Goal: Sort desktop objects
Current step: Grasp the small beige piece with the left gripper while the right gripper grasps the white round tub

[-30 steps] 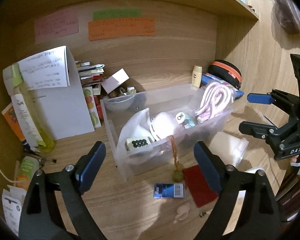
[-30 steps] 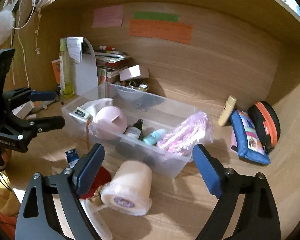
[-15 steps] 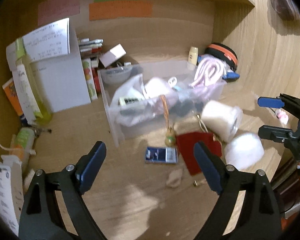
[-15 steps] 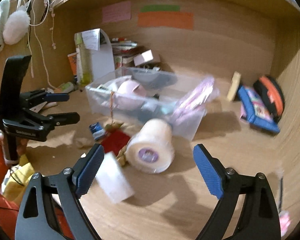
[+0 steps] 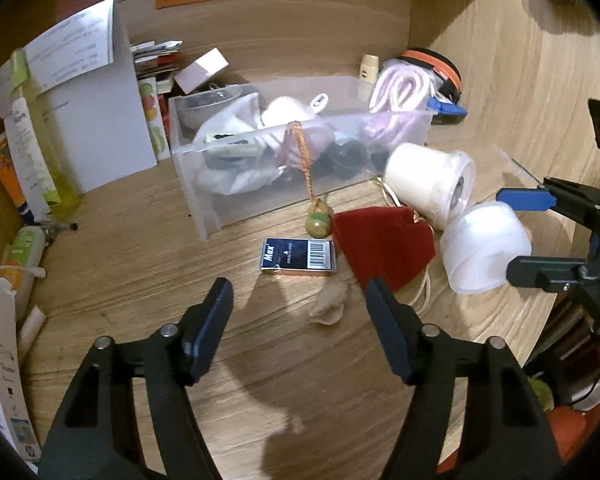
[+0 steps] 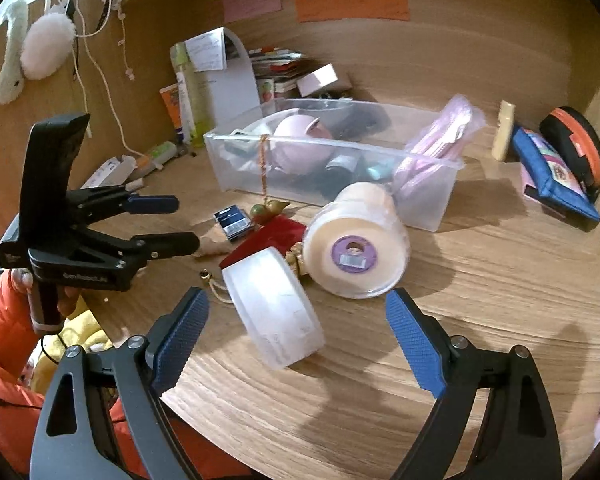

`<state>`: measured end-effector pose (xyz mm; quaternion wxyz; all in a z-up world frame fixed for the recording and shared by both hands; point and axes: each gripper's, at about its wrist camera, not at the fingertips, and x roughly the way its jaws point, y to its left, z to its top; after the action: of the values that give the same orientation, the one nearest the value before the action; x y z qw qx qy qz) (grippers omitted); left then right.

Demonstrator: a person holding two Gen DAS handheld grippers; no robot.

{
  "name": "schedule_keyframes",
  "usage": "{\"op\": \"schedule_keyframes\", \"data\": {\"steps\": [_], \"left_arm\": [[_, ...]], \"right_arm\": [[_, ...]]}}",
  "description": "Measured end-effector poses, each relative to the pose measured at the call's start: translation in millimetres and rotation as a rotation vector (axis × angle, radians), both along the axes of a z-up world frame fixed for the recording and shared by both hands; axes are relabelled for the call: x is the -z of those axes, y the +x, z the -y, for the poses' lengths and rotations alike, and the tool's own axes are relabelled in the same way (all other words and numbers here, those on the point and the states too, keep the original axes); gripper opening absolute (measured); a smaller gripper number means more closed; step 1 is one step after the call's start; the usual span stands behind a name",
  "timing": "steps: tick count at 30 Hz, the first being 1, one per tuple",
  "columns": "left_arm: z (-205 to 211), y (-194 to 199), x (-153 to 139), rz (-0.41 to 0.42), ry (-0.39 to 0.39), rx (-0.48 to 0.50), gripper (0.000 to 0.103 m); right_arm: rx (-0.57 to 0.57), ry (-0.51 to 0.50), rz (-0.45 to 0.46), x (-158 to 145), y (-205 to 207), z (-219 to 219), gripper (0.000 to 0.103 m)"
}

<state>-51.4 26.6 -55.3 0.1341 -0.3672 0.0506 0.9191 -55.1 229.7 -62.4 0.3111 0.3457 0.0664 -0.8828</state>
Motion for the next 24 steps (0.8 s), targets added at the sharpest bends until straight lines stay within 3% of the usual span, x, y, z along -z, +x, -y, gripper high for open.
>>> {"op": "schedule_keyframes", "data": {"steps": [5, 8, 15, 20, 24], "left_arm": [[-13.2, -3.1, 6.1, 0.016, -0.053, 0.036, 0.06], [-21.8, -2.0, 8.0, 0.004, -0.104, 0.051, 0.051], [-31.7, -2.9, 13.0, 0.012, -0.137, 0.079, 0.03], [-31.2, -2.5, 14.0, 0.015, -0.129, 0.071, 0.017], [-26.9, -2.3, 13.9, 0.022, -0.105, 0.061, 0.017]], "right_arm": [[-0.024, -0.004, 0.036, 10.8, -5.8, 10.5, 0.085], [-0.044, -0.008, 0.055, 16.1, -8.8, 14.2, 0.068], [-0.079, -0.025, 0.076, 23.6, -11.3, 14.7, 0.029], [-0.071, -0.055, 0.084, 23.5, -11.9, 9.1, 0.028], [-0.063, -0.095, 0.094, 18.5, -13.8, 4.0, 0.027]]}}
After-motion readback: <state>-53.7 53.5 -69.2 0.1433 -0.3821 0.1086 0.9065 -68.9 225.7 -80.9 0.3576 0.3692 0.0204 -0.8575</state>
